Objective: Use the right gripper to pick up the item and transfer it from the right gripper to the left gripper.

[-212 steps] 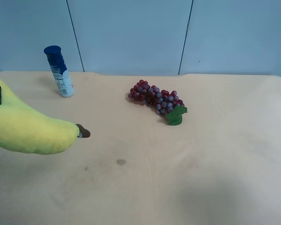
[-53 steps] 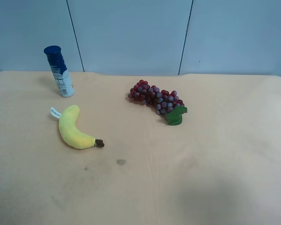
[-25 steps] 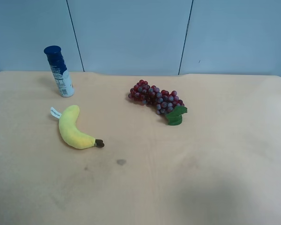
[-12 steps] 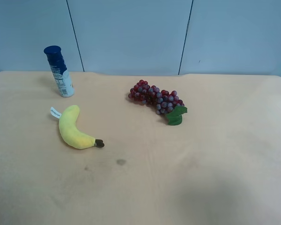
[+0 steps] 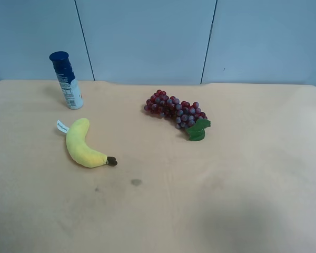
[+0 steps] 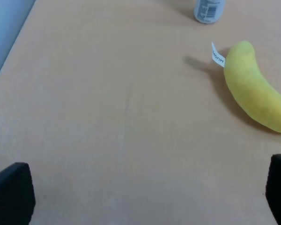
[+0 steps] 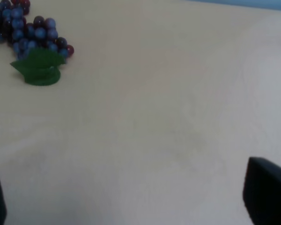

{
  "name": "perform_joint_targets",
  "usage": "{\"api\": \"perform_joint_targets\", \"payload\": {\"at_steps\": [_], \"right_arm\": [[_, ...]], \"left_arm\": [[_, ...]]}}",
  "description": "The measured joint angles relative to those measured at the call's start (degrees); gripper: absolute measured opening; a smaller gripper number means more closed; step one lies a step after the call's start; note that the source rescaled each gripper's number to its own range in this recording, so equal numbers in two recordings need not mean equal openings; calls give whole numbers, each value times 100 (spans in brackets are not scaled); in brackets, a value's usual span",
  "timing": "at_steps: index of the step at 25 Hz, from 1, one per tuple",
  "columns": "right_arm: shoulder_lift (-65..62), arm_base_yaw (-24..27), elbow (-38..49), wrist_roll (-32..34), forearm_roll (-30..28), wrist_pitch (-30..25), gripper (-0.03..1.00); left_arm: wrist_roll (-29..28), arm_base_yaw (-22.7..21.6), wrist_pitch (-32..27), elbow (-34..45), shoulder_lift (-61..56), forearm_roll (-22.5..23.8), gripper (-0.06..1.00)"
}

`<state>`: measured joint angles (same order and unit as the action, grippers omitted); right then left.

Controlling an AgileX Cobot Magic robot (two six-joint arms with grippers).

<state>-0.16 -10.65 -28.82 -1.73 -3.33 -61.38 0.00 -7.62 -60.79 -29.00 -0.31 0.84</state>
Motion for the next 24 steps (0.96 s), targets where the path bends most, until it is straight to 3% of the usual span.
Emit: {"api": "perform_joint_targets", "payload": {"at_steps": [24], "right_arm": [[0,0,0,0,0,0,100]], "left_arm": [[0,0,5,0,0,6,100]]}}
